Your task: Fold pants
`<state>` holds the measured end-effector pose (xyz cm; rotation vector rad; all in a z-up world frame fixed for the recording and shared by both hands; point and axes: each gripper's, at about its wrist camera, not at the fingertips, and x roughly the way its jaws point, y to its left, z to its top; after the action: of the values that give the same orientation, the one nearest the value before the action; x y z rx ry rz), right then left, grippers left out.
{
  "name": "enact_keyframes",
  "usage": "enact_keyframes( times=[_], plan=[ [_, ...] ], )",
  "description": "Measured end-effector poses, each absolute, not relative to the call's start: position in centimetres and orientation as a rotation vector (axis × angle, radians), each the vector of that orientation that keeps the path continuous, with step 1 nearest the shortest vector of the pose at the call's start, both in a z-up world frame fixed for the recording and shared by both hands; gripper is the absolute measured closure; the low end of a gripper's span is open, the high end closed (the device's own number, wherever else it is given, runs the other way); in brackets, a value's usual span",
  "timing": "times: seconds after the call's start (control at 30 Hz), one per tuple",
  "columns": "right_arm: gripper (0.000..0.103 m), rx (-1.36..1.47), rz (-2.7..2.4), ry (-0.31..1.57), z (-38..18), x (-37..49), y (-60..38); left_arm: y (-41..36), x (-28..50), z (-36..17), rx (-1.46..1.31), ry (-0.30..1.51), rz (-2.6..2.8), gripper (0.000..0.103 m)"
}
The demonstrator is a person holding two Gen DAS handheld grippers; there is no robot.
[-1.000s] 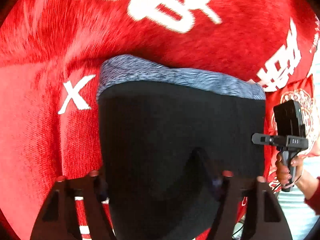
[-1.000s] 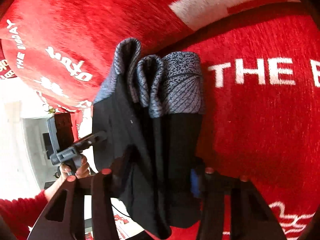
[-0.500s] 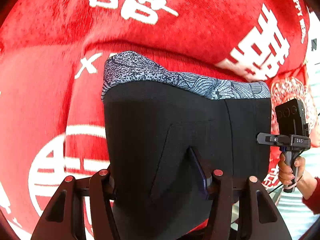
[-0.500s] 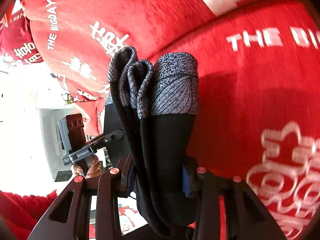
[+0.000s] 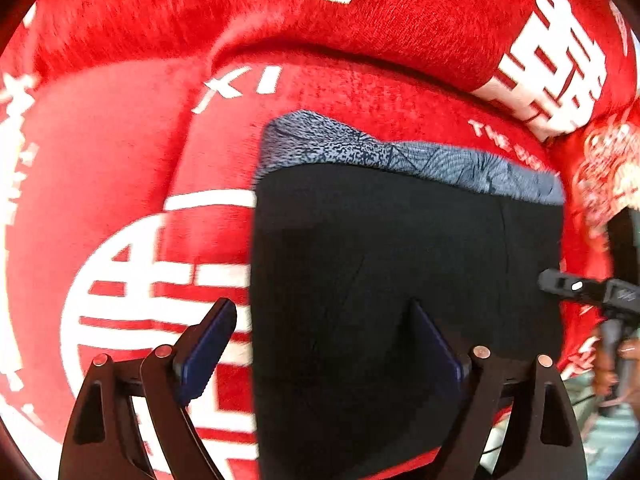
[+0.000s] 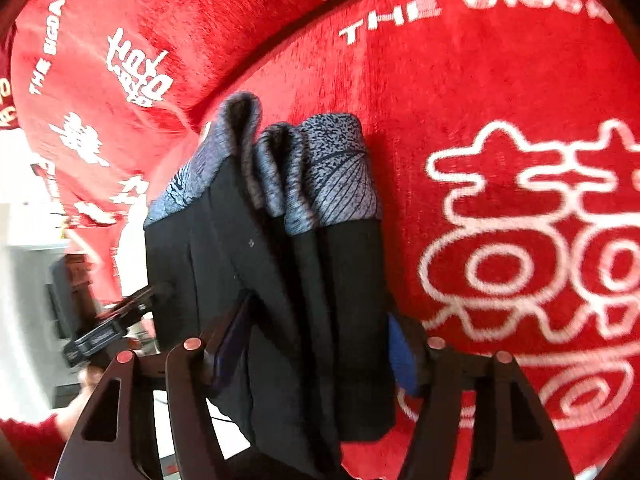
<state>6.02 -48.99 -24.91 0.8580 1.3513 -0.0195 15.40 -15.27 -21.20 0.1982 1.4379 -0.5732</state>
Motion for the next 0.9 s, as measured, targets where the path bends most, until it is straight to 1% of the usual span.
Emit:
enact_keyframes(
  times=[0.03,0.1,0.17,0.23,0.33,0.47,0.53,0.57,0.7,0.9],
  plan=[
    [0.034,0.815,-0.063,1.370,-24.1,5.8,-48.5,-15.2,15.1,-20.7,0.237,1.425,-0.556,0.014],
    [0.025,0.738,-0.146,1.401,-22.3,5.3,-47.8,-15.0,14.2,-19.5,0.295,1.399,-0.526,0.014],
    [0.024,0.709,-0.185,1.394,-20.2,4.8,-46.7,-14.7,13.0,-17.9,0.319,1.380,-0.517,0.014],
    [0.022,0.695,-0.201,1.385,-18.8,4.0,-45.8,-14.6,11.9,-16.5,0.340,1.369,-0.506,0.000],
    [0.020,0.662,-0.228,1.376,-16.4,2.9,-43.9,-14.9,10.2,-14.7,0.371,1.361,-0.502,0.000],
    [0.015,0.589,-0.268,1.352,-14.0,2.6,-41.5,-15.0,8.3,-13.3,0.395,1.400,-0.479,0.000],
    [0.003,0.555,-0.280,1.334,-12.7,2.2,-40.6,-15.3,7.8,-12.7,0.404,1.411,-0.464,0.000],
    [0.000,0.534,-0.292,1.311,-11.8,2.1,-39.9,-15.3,7.4,-12.3,0.424,1.404,-0.444,0.000],
    [0.000,0.489,-0.335,1.335,-10.4,2.3,-38.9,-15.1,6.7,-10.6,0.441,1.386,-0.398,0.000],
    [0.000,0.517,-0.357,1.390,-9.2,2.2,-38.3,-14.8,6.2,-8.8,0.483,1.345,-0.361,0.000]
  ],
)
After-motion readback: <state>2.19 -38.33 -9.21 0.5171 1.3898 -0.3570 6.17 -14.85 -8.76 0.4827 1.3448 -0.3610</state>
